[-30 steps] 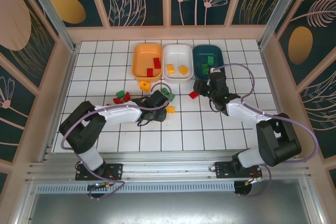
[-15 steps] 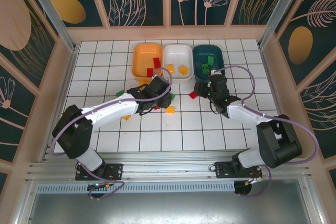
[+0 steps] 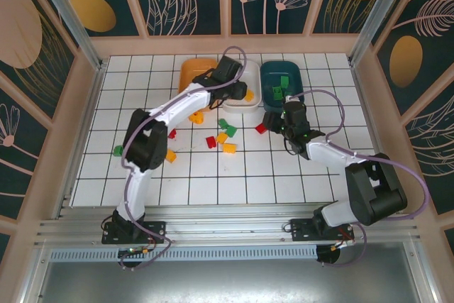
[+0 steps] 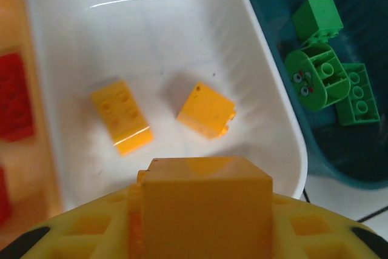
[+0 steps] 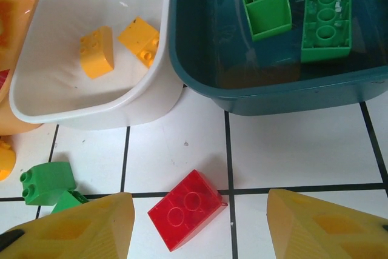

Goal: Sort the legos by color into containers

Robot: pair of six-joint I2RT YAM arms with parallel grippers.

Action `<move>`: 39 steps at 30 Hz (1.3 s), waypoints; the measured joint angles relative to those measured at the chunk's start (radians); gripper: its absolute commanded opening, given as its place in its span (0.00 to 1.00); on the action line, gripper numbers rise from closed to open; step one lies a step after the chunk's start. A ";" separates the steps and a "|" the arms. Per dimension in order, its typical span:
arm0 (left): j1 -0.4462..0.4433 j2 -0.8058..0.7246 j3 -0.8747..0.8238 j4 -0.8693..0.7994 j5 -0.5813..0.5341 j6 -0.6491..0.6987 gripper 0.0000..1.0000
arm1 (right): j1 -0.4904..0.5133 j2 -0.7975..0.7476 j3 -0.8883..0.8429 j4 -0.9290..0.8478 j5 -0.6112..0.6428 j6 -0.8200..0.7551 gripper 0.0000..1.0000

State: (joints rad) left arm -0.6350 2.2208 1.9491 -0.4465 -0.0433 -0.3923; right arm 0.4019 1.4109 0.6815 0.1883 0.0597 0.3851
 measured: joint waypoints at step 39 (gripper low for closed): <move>-0.183 -0.078 -0.286 0.109 0.132 0.145 0.83 | -0.308 -0.187 -0.230 0.110 -0.072 0.265 0.81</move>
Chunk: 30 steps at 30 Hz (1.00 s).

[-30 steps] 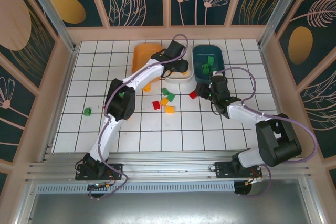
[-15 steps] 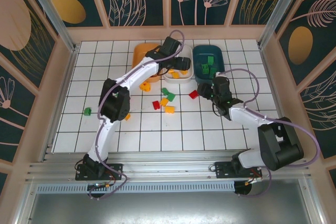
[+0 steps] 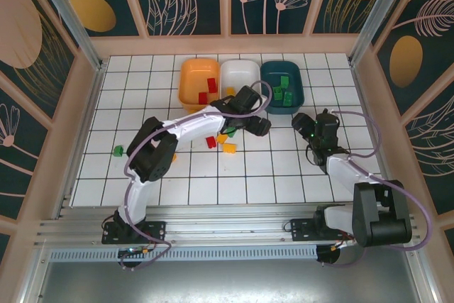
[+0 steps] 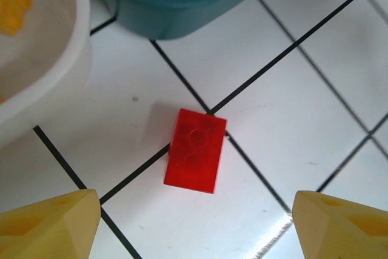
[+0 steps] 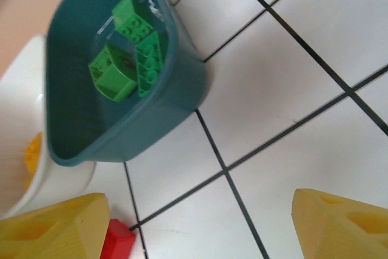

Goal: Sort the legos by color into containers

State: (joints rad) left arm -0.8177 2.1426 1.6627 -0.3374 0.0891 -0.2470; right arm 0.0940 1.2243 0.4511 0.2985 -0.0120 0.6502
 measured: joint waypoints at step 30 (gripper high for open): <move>-0.013 0.214 0.180 -0.061 -0.023 0.105 0.56 | -0.023 0.010 -0.019 0.064 -0.114 0.034 0.79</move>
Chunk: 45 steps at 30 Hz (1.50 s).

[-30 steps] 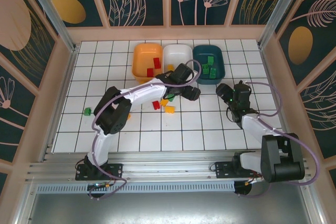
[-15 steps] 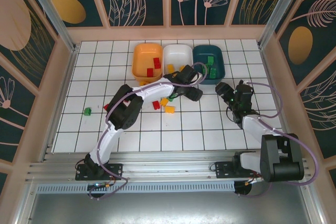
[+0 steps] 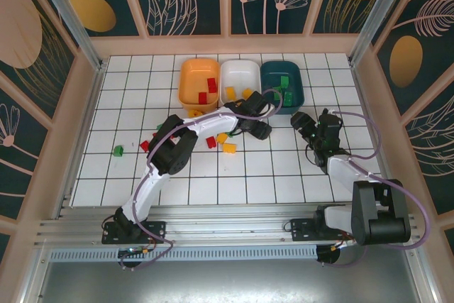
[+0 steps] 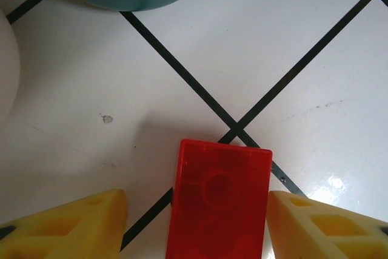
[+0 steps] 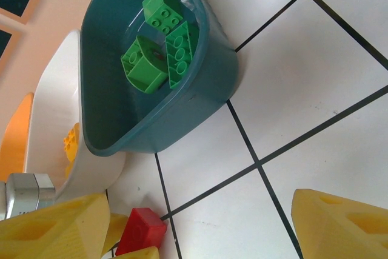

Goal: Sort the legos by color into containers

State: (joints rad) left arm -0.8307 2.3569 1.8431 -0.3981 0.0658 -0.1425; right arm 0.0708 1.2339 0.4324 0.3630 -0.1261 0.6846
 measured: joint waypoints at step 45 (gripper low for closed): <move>0.484 0.084 0.251 -0.112 0.040 -0.246 0.48 | 0.301 0.138 0.131 0.012 -0.008 -0.176 0.77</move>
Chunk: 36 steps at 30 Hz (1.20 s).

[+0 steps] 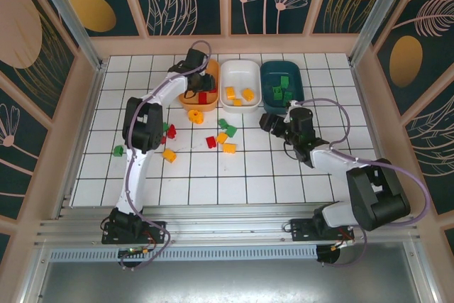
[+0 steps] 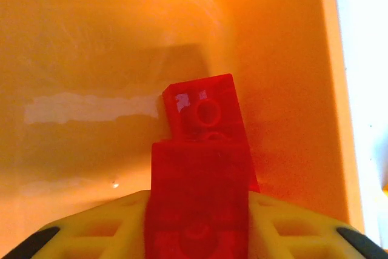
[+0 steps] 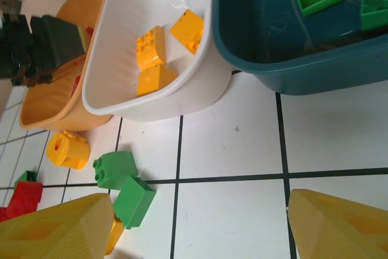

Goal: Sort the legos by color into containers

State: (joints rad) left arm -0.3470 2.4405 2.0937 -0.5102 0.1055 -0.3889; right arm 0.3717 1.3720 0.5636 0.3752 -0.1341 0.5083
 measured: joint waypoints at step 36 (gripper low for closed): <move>0.003 -1.484 -1.518 0.483 -0.108 -0.376 0.98 | 0.375 0.706 0.757 -0.374 0.292 -0.344 0.57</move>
State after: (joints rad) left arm -0.3443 0.9569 0.5762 -0.0269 -0.0021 -0.7650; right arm 0.7471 2.0781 1.3205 0.0013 0.1577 0.1646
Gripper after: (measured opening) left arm 0.985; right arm 0.585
